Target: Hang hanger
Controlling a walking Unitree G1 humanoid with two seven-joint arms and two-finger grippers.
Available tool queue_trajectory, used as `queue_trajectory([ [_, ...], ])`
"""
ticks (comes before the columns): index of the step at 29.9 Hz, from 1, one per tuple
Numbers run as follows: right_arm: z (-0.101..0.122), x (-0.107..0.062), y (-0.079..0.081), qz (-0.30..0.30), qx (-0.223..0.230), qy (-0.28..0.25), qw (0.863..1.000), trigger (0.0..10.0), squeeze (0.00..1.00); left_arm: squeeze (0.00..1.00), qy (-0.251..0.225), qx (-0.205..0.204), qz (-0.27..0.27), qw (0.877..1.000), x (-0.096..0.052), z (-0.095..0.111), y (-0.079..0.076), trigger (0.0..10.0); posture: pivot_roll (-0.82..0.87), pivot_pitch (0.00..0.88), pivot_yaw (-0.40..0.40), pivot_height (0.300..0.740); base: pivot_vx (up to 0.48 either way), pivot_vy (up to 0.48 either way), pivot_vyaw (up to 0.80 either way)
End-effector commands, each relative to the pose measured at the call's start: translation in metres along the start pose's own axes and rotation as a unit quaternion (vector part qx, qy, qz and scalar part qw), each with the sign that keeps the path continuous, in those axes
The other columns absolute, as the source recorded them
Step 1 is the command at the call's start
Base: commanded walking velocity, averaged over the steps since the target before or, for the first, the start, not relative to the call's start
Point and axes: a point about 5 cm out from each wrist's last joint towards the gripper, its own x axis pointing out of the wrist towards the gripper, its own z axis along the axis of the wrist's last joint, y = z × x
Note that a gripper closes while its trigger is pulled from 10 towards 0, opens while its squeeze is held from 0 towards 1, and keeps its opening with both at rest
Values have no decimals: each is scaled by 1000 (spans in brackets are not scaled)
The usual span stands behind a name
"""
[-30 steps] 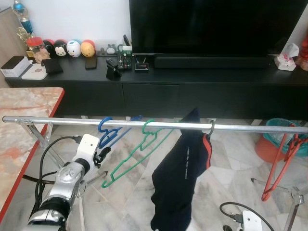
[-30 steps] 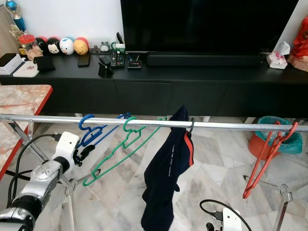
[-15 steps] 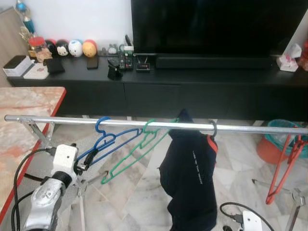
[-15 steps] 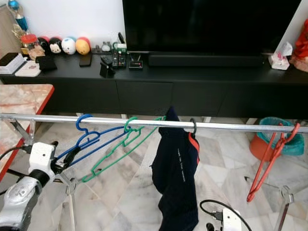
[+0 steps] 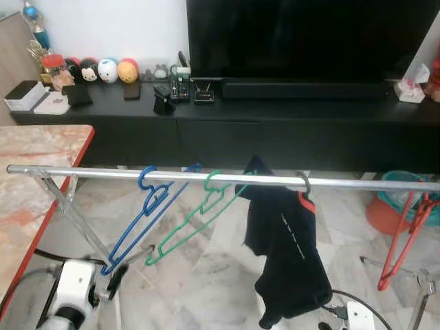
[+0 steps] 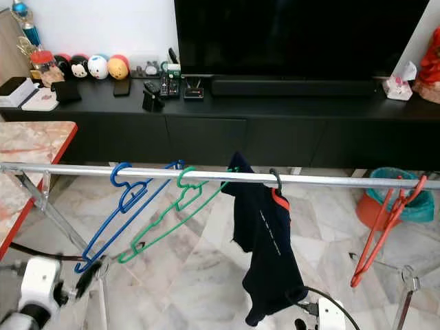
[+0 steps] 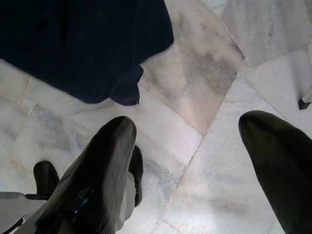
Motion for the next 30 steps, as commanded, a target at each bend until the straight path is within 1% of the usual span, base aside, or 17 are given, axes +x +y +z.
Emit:
queue_trajectory([
  [1,-2,-1,-2,-2,-5,5,1000,10000,0,0,38,5,2,999,-2,-14,-1,10000,40,0,-18,740,0,0,0],
  [3,-2,-1,-3,-3,-4,5,1000,10000,0,0,91,0,1,996,-2,-32,-5,10000,40,0,-18,740,0,0,0],
  [7,-2,-1,-2,-3,-4,5,1000,10000,0,0,106,-11,-3,994,0,-38,-9,10000,35,0,-19,740,0,0,0],
  [8,-2,-1,-2,-3,-5,5,1000,10000,0,0,137,-10,-7,990,5,-47,-15,10000,29,0,-20,740,0,0,0],
  [9,-3,-1,-2,-3,-5,5,1000,10000,0,0,146,-11,-9,989,7,-49,-17,10000,29,0,-20,740,0,0,0],
  [10,-3,-1,-1,-3,-5,6,1000,10000,0,0,171,-10,-9,985,11,-55,-21,10000,24,0,-20,740,0,0,0],
  [11,-3,-1,-1,-3,-5,6,1000,10000,0,0,171,-10,-9,985,11,-55,-21,10000,24,0,-20,740,0,0,0],
  [13,-3,-1,-1,-3,-3,5,1000,10000,0,0,201,-26,-1,979,17,-60,-26,10000,18,0,-20,740,0,0,0],
  [16,-2,0,0,-3,-3,5,1000,10000,0,0,221,-48,3,974,22,-63,-31,10000,16,0,-19,740,0,0,0],
  [17,-2,0,0,-3,-3,4,1000,10000,0,0,231,-52,3,972,23,-64,-33,10000,12,0,-19,740,0,0,0],
  [18,-2,0,0,-2,-2,4,1000,10000,0,0,253,-53,1,966,24,-67,-38,10000,4,0,-18,740,0,0,0],
  [20,-2,0,0,-3,-2,3,1000,10000,0,0,271,-57,3,961,25,-69,-42,10000,4,0,-18,740,0,0,0],
  [23,-2,0,1,-4,-1,2,1000,10000,0,0,273,-56,-4,960,29,-67,-46,10000,-5,0,-15,740,0,0,0],
  [24,-2,0,1,-4,1,1,1000,10000,0,0,269,-56,-7,961,33,-64,-48,10000,-15,0,-13,740,0,0,0],
  [25,-2,0,0,-5,2,-1,1000,10000,0,0,254,-57,-10,966,42,-55,-51,10000,-17,0,-15,740,0,0,0],
  [28,-1,0,0,-6,7,-5,1000,10000,0,0,245,-55,-12,968,48,-50,-52,10000,-17,0,-11,740,0,0,0],
  [30,0,0,0,-6,6,-6,1000,10000,0,0,247,-54,-12,967,47,-51,-52,10000,-22,0,-7,740,0,0,0],
])
